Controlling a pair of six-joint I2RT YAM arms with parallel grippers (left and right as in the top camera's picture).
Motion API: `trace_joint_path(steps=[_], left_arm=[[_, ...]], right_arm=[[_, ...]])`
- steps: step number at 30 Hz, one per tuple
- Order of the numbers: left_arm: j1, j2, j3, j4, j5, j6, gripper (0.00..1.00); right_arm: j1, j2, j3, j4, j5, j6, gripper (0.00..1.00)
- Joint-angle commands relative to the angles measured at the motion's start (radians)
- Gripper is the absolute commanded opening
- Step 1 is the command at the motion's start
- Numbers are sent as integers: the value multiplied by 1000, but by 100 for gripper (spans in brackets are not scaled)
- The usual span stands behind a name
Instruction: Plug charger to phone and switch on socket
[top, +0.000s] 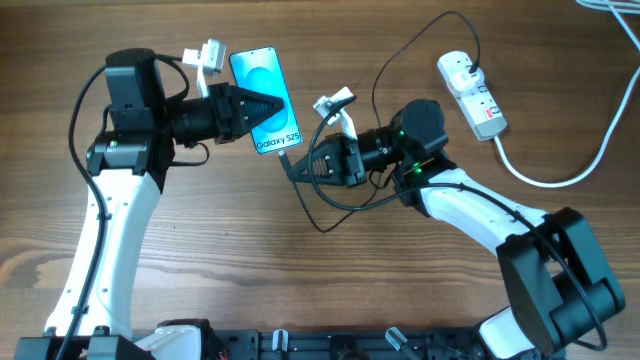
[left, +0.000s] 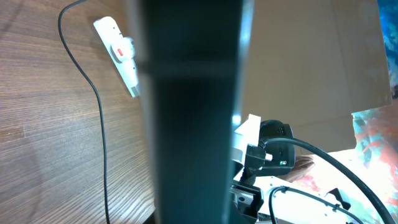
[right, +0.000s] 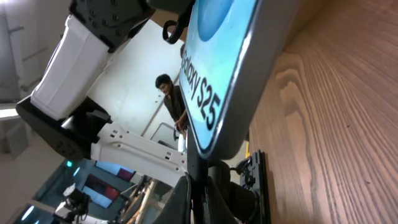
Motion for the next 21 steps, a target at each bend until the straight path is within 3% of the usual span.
trace_joint_path(steps=[1,21], left_arm=[[-4,-3,6,3,18,1,4],[-4,-3,6,3,17,5,4]], right_arm=[[2,4,6,5,44,4,4],[2,4,6,2,104,4,4]])
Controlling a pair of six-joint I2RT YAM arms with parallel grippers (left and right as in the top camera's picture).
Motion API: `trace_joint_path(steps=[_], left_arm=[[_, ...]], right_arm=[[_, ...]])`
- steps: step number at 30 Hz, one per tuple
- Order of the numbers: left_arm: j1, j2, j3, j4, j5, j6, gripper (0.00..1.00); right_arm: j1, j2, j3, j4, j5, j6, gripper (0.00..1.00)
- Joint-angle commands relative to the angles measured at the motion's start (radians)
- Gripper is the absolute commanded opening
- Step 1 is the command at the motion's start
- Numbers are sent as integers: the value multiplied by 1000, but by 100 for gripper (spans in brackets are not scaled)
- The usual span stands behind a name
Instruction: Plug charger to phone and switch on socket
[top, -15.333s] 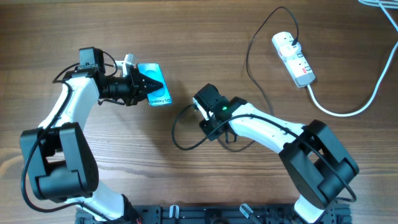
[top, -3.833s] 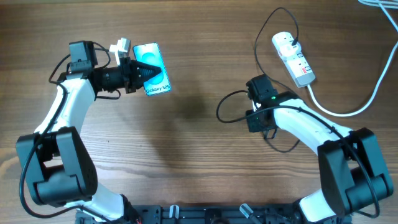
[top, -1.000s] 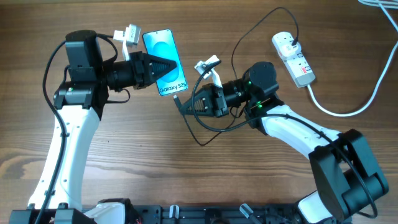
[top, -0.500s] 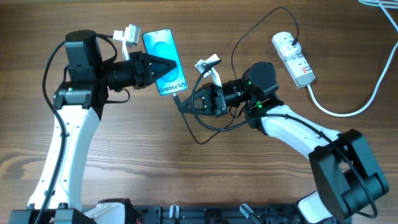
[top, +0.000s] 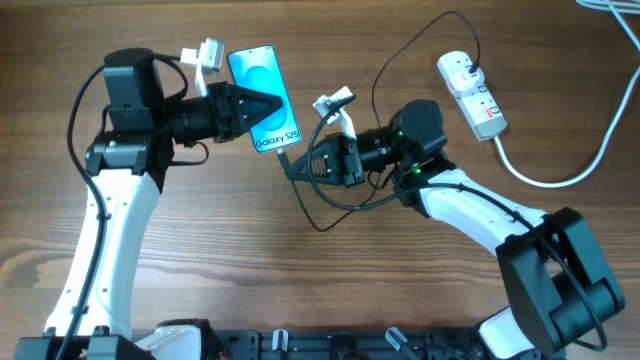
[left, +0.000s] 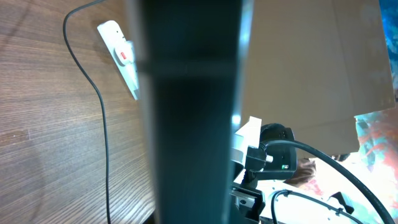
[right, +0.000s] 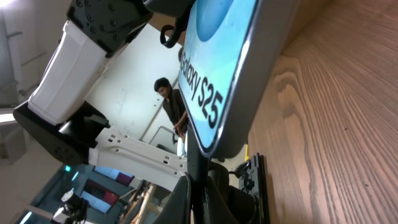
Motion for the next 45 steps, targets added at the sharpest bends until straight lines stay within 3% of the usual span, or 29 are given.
trace_joint_path(steps=[1,15,35,45], left_arm=[[-5,-3,6,-1,28,5,4],[-5,-3,6,-85,-13,82,4],[-4,-3,6,-68,-13,72,4],[-4,-3,6,-72,-13,7,4]], right_arm=[[-1,4,6,6,82,3,4],[-1,4,6,7,129,3,4],[0,4,6,-24,244,0,4],[0,4,6,-25,359,-5,4]])
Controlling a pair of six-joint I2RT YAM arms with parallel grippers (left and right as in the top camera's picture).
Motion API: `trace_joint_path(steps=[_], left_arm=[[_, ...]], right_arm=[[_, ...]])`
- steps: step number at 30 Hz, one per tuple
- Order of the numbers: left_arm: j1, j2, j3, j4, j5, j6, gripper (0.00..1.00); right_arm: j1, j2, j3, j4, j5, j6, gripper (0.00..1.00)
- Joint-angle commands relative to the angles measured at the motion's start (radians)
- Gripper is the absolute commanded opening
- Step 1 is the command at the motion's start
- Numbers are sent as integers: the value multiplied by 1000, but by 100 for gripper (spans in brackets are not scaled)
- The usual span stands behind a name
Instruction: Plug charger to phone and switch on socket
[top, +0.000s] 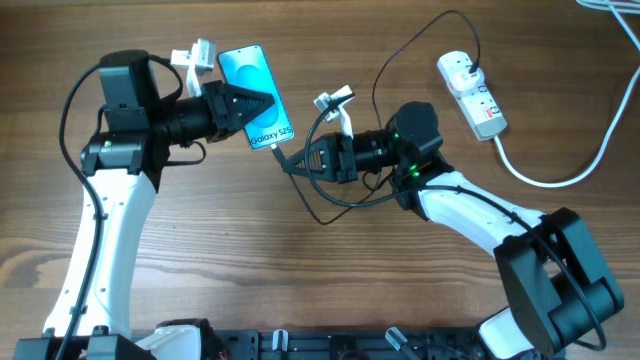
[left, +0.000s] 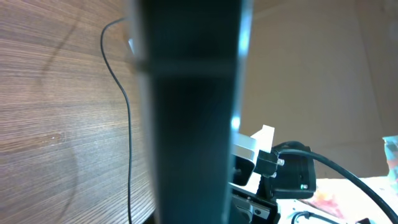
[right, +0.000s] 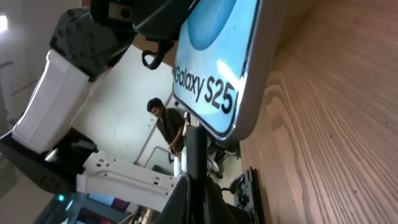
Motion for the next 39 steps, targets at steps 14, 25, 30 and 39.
trace_joint_path(steps=[14,25,30,39], left_arm=[[-22,-4,3,-24,84,-51,4],[-23,-4,3,-32,40,-47,4],[-23,-4,3,-32,39,-47,4],[-23,-4,3,-41,40,-48,4]], right_arm=[[-10,3,21,-69,277,-86,4],[-8,3,21,-47,295,113,4],[5,3,21,0,337,165,4],[58,3,21,29,424,153,5]])
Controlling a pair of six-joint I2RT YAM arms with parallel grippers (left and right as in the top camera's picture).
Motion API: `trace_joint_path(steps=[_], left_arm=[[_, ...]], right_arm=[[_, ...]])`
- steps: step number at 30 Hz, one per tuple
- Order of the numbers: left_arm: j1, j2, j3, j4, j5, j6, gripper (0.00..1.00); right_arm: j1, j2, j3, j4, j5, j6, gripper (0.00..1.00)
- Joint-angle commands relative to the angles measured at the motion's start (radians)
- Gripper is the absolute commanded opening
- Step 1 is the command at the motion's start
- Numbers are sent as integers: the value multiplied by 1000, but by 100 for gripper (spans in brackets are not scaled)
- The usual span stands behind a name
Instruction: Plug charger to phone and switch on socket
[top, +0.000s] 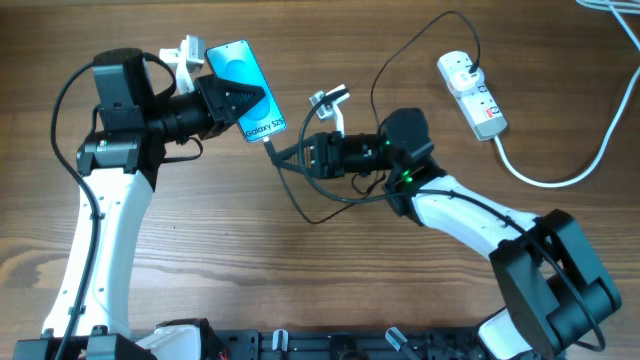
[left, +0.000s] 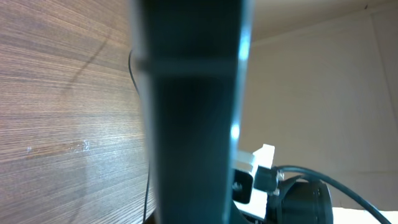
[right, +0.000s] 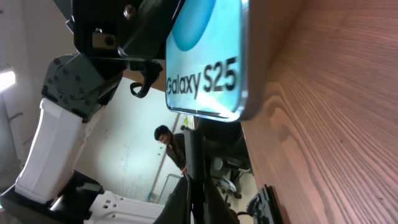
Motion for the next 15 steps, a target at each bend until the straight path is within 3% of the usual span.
trace_joint_path(steps=[1,15], left_arm=[[-38,-6,-9,-49,129,-10,4],[-37,-6,-9,-76,129,60,4]], right_arm=[[-1,3,28,22,267,-1,4],[-68,3,28,-23,167,-69,4]])
